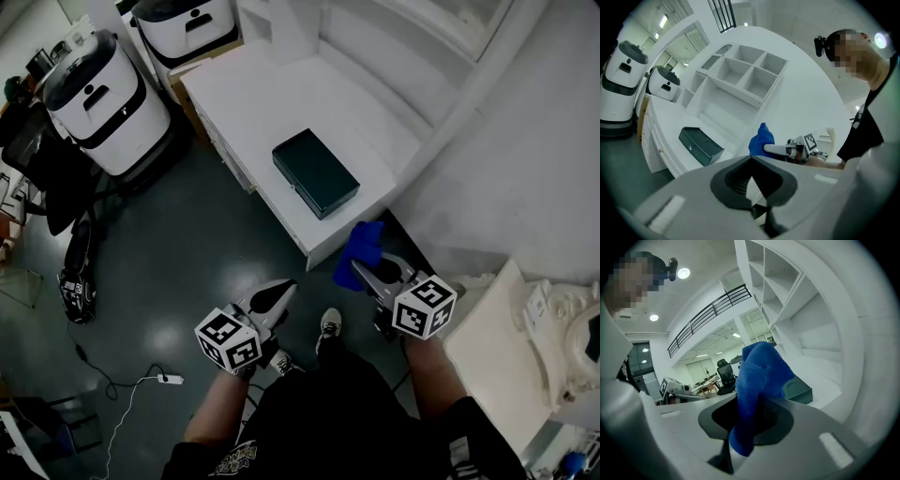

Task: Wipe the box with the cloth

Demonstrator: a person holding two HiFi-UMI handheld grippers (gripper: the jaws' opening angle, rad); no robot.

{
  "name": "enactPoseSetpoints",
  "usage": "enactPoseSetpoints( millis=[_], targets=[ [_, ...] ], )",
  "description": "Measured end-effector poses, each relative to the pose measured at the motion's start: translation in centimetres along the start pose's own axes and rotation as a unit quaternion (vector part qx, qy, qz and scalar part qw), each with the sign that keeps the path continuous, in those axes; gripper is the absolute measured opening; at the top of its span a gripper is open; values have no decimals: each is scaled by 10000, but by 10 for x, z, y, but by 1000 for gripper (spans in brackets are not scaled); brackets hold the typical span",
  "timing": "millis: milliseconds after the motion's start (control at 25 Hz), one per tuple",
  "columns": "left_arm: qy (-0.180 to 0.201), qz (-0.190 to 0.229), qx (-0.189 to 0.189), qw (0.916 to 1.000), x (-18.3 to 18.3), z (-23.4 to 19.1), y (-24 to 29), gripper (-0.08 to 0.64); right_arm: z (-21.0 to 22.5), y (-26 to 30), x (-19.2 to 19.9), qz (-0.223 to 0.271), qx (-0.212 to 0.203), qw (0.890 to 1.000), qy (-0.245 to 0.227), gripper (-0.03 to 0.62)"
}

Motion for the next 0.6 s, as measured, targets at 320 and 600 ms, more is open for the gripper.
enactPoseSetpoints(
  millis=[320, 600],
  targets=[
    [44, 98, -313, 9995, -20, -14, 41, 0, 48, 13, -31, -58, -159, 9998, -138, 98],
    [93, 148, -524, 9985, -32, -16, 68, 0, 77, 17, -50, -64, -349, 9992, -184, 98]
  ],
)
Point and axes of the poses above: the fingertips, and each gripper's own axes: y forward along the fingers, z to its right, x out of its underside, the point moved 9 cm from there along -y, backward along the fingers, and after that the axes turned 1 degree about y, right-handed, at the moved point
